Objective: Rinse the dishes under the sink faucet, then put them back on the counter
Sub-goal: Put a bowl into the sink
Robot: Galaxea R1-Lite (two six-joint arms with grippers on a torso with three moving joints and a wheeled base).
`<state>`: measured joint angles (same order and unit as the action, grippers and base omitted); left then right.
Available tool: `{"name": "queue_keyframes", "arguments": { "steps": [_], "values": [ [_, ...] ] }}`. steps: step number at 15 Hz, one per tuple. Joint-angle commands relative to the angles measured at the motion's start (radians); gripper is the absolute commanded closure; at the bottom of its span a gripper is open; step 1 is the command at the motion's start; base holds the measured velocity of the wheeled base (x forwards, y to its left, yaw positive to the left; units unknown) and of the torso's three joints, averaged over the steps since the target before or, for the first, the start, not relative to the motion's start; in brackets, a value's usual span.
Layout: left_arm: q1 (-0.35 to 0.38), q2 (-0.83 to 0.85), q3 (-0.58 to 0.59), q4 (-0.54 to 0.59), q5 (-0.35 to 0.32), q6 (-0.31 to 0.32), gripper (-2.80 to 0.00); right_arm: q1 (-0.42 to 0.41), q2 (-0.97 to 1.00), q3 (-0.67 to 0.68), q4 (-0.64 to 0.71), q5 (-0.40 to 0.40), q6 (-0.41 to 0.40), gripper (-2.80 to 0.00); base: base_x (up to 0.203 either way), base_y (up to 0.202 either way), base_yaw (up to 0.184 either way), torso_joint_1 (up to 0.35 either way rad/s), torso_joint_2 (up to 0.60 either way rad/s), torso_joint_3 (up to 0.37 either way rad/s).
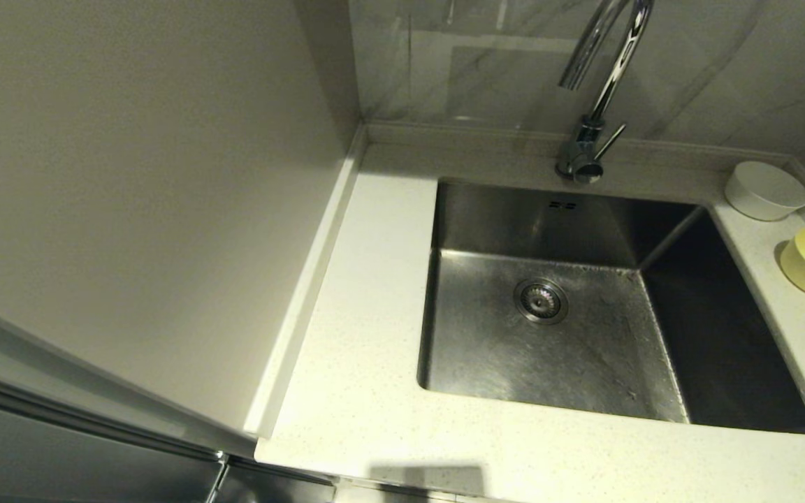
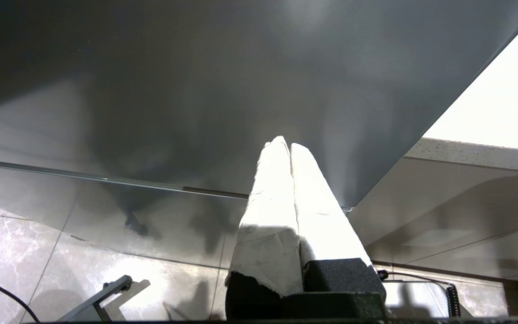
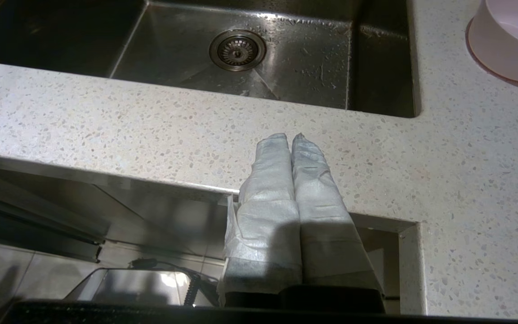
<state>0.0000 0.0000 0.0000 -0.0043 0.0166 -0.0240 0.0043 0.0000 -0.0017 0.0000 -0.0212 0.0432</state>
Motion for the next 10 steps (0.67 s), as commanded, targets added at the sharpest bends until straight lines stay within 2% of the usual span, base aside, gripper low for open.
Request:
{"name": "queue_keyframes", "arguments": {
  "steps": [1, 7, 8, 10],
  "values": [
    [0.000, -0.002, 0.000, 0.000, 0.000, -0.001, 0.00, 0.000, 0.000, 0.000, 0.000, 0.001, 0.000, 0.00, 0.000, 0.000, 0.000, 0.000, 0.00, 0.000],
    [0.000, -0.002, 0.000, 0.000, 0.000, -0.001, 0.00, 0.000, 0.000, -0.003, -0.005, -0.005, 0.001, 0.00, 0.000, 0.000, 0.000, 0.000, 0.00, 0.000],
    [0.000, -0.002, 0.000, 0.000, 0.000, -0.001, 0.00, 0.000, 0.003, -0.040, -0.005, -0.001, 0.007, 0.00, 0.000, 0.000, 0.000, 0.000, 0.00, 0.000],
    [0.000, -0.002, 0.000, 0.000, 0.000, -0.001, 0.00, 0.001, 0.066, -0.213, 0.004, 0.013, 0.048, 0.00, 0.000, 0.000, 0.000, 0.000, 0.00, 0.000]
  ]
}}
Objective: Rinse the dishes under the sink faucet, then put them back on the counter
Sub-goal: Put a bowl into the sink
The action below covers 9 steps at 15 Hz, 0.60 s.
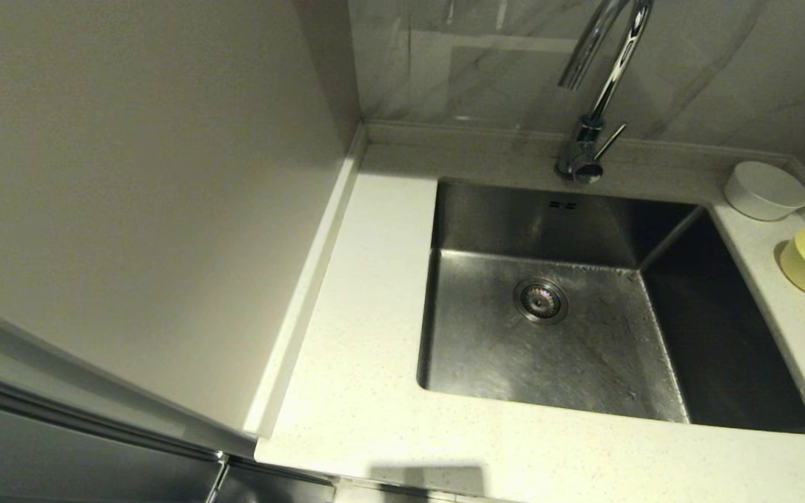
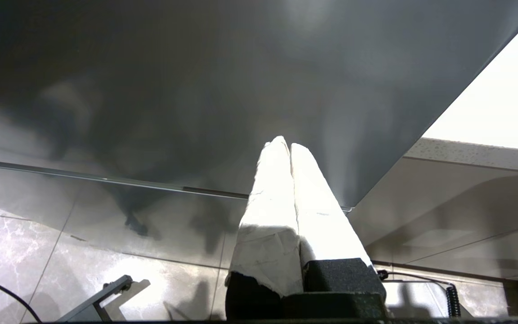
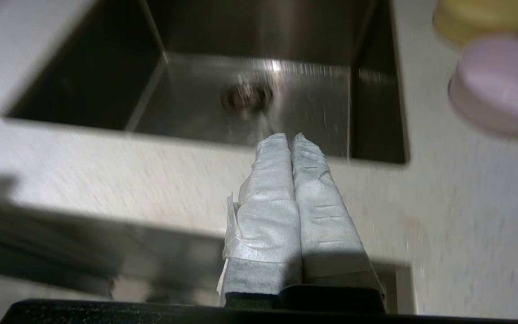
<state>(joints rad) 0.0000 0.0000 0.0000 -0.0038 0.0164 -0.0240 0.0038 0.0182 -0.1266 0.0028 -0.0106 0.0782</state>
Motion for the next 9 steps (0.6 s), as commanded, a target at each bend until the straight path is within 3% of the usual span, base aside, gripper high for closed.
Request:
{"name": "queue_keyframes", "arguments": {
  "steps": [1, 4, 6, 9],
  "values": [
    [0.000, -0.002, 0.000, -0.001, 0.000, -0.001, 0.00, 0.002, 0.128, -0.194, 0.001, 0.008, 0.037, 0.00, 0.000, 0.000, 0.000, 0.000, 0.00, 0.000],
    [0.000, -0.002, 0.000, -0.001, 0.000, -0.001, 0.00, 0.001, 0.447, -0.541, -0.006, -0.011, 0.071, 0.00, 0.000, 0.000, 0.000, 0.000, 0.00, 0.000],
    [0.000, -0.002, 0.000, -0.001, 0.000, -0.001, 0.00, 0.001, 0.674, -0.716, 0.017, -0.094, 0.080, 0.00, 0.000, 0.000, 0.000, 0.000, 0.00, 0.000],
    [0.000, -0.002, 0.000, -0.001, 0.000, -0.001, 0.00, 0.001, 0.957, -1.011, 0.192, -0.188, 0.058, 0.00, 0.000, 0.000, 0.000, 0.000, 0.00, 0.000]
  ]
}}
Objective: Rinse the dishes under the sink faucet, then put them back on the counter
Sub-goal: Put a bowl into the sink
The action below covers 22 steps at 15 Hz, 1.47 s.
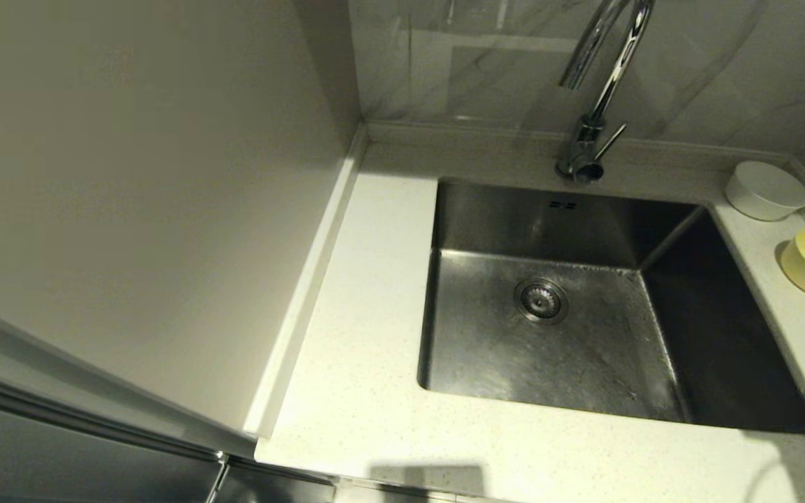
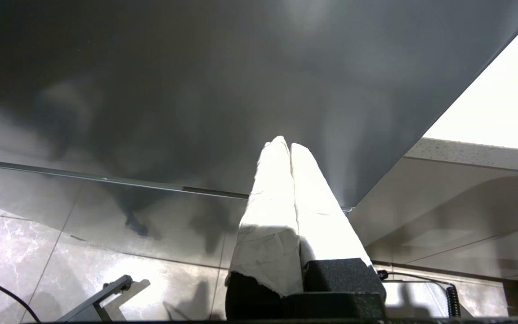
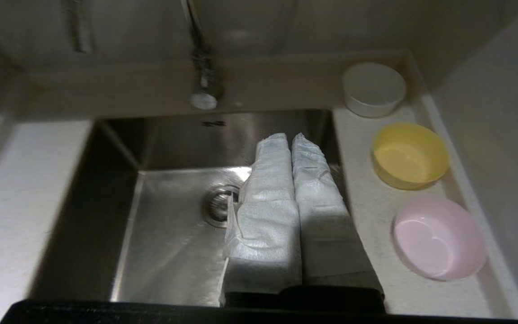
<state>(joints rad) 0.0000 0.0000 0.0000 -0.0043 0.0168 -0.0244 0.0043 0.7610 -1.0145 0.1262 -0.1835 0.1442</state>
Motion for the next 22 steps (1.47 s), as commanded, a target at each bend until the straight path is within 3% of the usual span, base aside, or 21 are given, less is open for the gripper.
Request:
{"name": "queue_keyframes", "arguments": {
  "steps": [1, 5, 7, 9, 12, 14, 15, 17, 19, 20, 22],
  "values": [
    [0.000, -0.002, 0.000, 0.000, 0.000, 0.000, 0.00, 0.000, 0.278, -0.221, 0.176, -0.033, -0.045, 0.00, 0.000, 0.000, 0.000, 0.000, 0.00, 0.000],
    [0.000, -0.002, 0.000, 0.000, 0.000, 0.000, 0.00, -0.032, 0.415, -0.485, 0.683, -0.054, -0.254, 0.00, 0.000, 0.000, 0.000, 0.000, 0.00, 0.000],
    [0.000, -0.002, 0.000, 0.000, 0.000, 0.000, 0.00, -0.059, 0.432, -0.494, 0.720, 0.071, -0.267, 0.00, 0.000, 0.000, 0.000, 0.000, 0.00, 0.000],
    [0.000, -0.002, 0.000, 0.000, 0.000, 0.000, 0.00, -0.080, 0.468, -0.511, 0.750, 0.267, -0.265, 0.00, 0.000, 0.000, 0.000, 0.000, 0.00, 0.000],
    [0.000, -0.002, 0.000, 0.000, 0.000, 0.000, 0.00, -0.086, 0.607, -0.576, 0.751, 0.341, -0.274, 0.00, 0.000, 0.000, 0.000, 0.000, 0.00, 0.000],
    [0.000, -0.002, 0.000, 0.000, 0.000, 0.000, 0.00, -0.087, 0.673, -0.596, 0.749, 0.305, -0.298, 0.00, 0.000, 0.000, 0.000, 0.000, 0.00, 0.000],
    [0.000, -0.002, 0.000, 0.000, 0.000, 0.000, 0.00, -0.086, 0.707, -0.608, 0.748, 0.230, -0.301, 0.00, 0.000, 0.000, 0.000, 0.000, 0.00, 0.000],
    [0.000, -0.002, 0.000, 0.000, 0.000, 0.000, 0.00, -0.087, 0.767, -0.642, 0.751, 0.077, -0.247, 0.00, 0.000, 0.000, 0.000, 0.000, 0.00, 0.000],
    [0.000, -0.002, 0.000, 0.000, 0.000, 0.000, 0.00, -0.125, 0.798, -0.654, 0.752, 0.014, -0.197, 0.00, 0.000, 0.000, 0.000, 0.000, 0.00, 0.000],
    [0.000, -0.002, 0.000, 0.000, 0.000, 0.000, 0.00, -0.147, 0.810, -0.652, 0.751, -0.005, -0.190, -2.80, 0.000, 0.000, 0.000, 0.000, 0.00, 0.000],
    [0.000, -0.002, 0.000, 0.000, 0.000, 0.000, 0.00, -0.199, 0.820, -0.639, 0.751, -0.029, -0.153, -2.80, 0.000, 0.000, 0.000, 0.000, 0.00, 0.000]
  ]
}}
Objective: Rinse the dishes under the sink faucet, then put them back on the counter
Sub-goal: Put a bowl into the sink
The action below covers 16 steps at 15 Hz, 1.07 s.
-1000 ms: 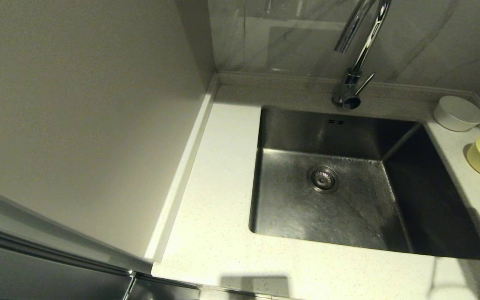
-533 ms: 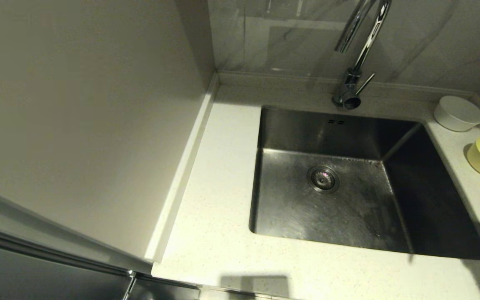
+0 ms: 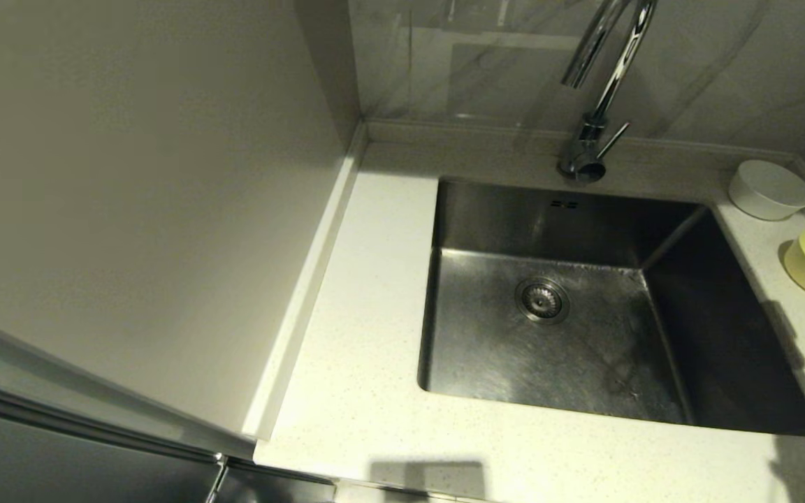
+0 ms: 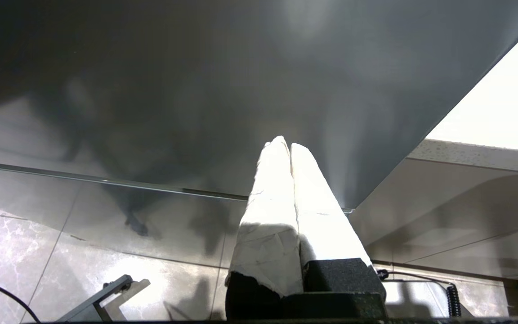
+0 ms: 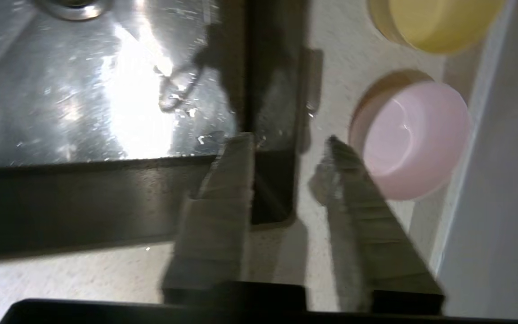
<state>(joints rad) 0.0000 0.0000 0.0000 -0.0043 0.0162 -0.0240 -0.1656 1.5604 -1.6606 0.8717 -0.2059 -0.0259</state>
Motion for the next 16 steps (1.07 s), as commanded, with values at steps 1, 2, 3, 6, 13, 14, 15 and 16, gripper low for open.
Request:
{"name": "queue_keyframes", "arguments": {
  "steps": [1, 2, 3, 6, 13, 14, 15, 16],
  "values": [
    [0.000, -0.002, 0.000, 0.000, 0.001, -0.001, 0.00, -0.045, 0.020, 0.020, 0.006, -0.018, 0.082, -2.80, 0.000, 0.000, 0.000, 0.000, 0.00, 0.000],
    [0.000, -0.002, 0.000, 0.000, 0.001, -0.001, 0.00, -0.066, 0.018, 0.035, 0.006, -0.039, 0.140, -2.80, 0.000, 0.000, 0.000, 0.000, 0.00, 0.000],
    [0.000, -0.002, 0.000, 0.000, 0.001, -0.001, 0.00, -0.090, 0.012, 0.058, 0.006, -0.056, 0.177, -2.80, 0.000, 0.000, 0.000, 0.000, 0.00, 0.000],
    [0.000, -0.002, 0.000, 0.000, 0.001, -0.001, 0.00, -0.135, -0.042, 0.150, 0.006, -0.062, 0.196, -2.80, 0.000, 0.000, 0.000, 0.000, 0.00, 0.000],
    [0.000, -0.002, 0.000, 0.000, 0.001, -0.001, 0.00, -0.199, 0.063, 0.184, -0.082, -0.017, 0.195, -2.80, 0.000, 0.000, 0.000, 0.000, 0.00, 0.000],
    [0.000, -0.002, 0.000, 0.000, 0.001, -0.001, 0.00, -0.207, 0.083, 0.184, -0.113, -0.018, 0.193, -2.80, 0.000, 0.000, 0.000, 0.000, 0.00, 0.000],
    [0.000, -0.002, 0.000, 0.000, 0.001, -0.001, 0.00, -0.220, 0.104, 0.182, -0.134, -0.019, 0.192, -2.80, 0.000, 0.000, 0.000, 0.000, 0.00, 0.000],
    [0.000, -0.002, 0.000, 0.000, 0.001, -0.001, 0.00, -0.233, 0.124, 0.182, -0.154, -0.019, 0.191, -2.80, 0.000, 0.000, 0.000, 0.000, 0.00, 0.000]
  ]
}}
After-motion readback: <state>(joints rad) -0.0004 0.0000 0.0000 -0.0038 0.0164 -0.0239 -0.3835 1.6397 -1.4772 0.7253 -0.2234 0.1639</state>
